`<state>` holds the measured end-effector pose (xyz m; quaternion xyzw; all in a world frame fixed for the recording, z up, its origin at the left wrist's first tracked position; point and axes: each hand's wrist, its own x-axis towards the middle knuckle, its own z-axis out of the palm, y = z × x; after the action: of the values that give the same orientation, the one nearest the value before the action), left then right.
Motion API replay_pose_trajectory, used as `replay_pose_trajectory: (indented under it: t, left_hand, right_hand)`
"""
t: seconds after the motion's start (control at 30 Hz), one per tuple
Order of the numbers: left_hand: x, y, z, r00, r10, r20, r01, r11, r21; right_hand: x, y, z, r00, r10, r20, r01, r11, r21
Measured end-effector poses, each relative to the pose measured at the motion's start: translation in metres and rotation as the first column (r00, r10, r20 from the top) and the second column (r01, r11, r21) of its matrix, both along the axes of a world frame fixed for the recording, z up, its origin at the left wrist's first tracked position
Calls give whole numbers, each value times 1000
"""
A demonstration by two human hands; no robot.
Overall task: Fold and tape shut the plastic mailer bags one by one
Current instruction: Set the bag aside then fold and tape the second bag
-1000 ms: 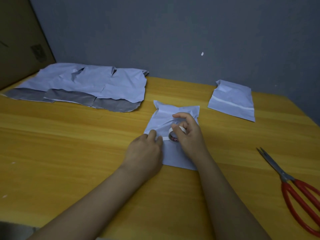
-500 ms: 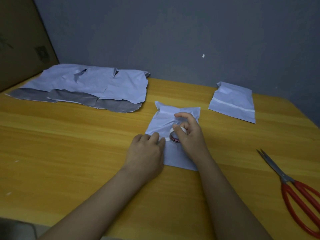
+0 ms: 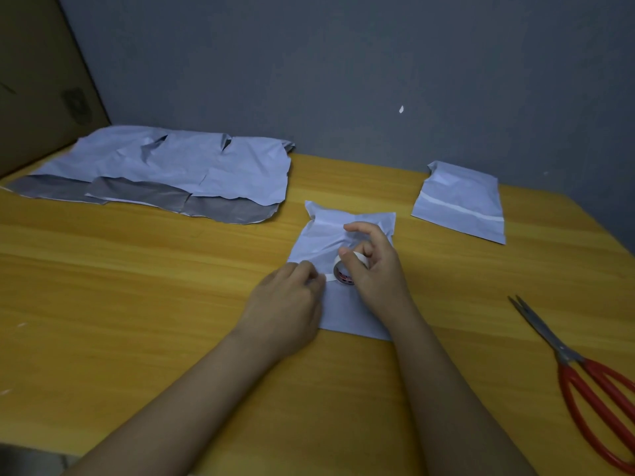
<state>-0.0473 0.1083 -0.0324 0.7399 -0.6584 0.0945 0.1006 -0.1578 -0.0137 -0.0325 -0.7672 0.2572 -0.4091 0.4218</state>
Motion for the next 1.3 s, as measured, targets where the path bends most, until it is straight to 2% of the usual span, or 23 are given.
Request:
replay_pose_trajectory:
  t: [0.17,0.37,0.6,0.9,1.07,1.3]
  left_hand:
    - [4,7,1,999,-1,-54,3,999,50]
    - [7,14,4,977,9,-213,16,993,117]
    - [4,14,0,990,117,-76,-109,989,104]
    - [-2,10,6,996,76,52,-79,996,52]
    - [0,-2,9,994,-26,-110,36,995,93]
    - [2,-4,9,993,9,-116,-6,1000,30]
  right_hand:
    - [0,1,0,1000,-18,-11,18,1000,-4]
    - [0,3,1,999,-44,-17,44,999,10]
    - [-1,2,1,999,-26,-20,26,999,33]
    - [-2,4,2,999,-22,-23,23,998,60]
    - [-4,3,2,999,-19,-25,21,997,77]
    - [-7,0,2,999,-26,-25,30,985,171]
